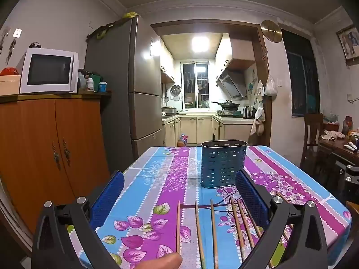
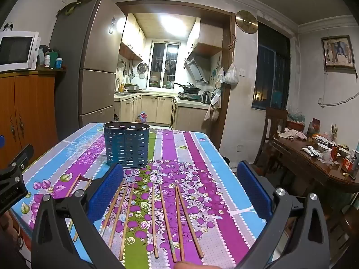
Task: Organize utensils
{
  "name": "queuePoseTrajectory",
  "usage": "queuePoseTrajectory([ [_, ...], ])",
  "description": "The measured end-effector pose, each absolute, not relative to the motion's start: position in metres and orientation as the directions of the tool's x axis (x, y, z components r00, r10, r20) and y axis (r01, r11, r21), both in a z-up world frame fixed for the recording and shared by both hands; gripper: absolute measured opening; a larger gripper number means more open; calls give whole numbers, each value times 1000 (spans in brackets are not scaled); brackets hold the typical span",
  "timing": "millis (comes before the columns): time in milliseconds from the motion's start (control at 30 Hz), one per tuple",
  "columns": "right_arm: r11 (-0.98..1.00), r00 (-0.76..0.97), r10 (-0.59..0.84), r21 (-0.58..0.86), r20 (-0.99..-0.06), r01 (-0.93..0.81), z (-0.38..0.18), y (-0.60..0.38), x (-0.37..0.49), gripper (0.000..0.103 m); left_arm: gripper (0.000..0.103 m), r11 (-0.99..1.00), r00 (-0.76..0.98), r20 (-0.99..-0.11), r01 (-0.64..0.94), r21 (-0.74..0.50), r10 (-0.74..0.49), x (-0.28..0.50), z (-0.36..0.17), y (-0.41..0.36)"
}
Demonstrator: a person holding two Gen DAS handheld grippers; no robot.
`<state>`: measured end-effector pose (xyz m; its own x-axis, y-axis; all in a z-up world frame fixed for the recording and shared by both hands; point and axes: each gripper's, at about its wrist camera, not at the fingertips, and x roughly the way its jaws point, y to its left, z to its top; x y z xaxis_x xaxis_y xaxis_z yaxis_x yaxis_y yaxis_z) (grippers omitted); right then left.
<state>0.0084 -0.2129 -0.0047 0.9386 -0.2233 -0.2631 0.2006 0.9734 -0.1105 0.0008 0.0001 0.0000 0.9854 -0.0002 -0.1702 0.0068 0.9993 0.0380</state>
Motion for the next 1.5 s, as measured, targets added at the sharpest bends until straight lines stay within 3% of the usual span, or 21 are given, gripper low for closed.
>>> queuePoseTrajectory([
  [1500, 970, 932, -233, -129, -279, 204, -10, -210, 13, 98, 99, 998, 985, -174, 11, 59, 0, 4, -3, -2],
])
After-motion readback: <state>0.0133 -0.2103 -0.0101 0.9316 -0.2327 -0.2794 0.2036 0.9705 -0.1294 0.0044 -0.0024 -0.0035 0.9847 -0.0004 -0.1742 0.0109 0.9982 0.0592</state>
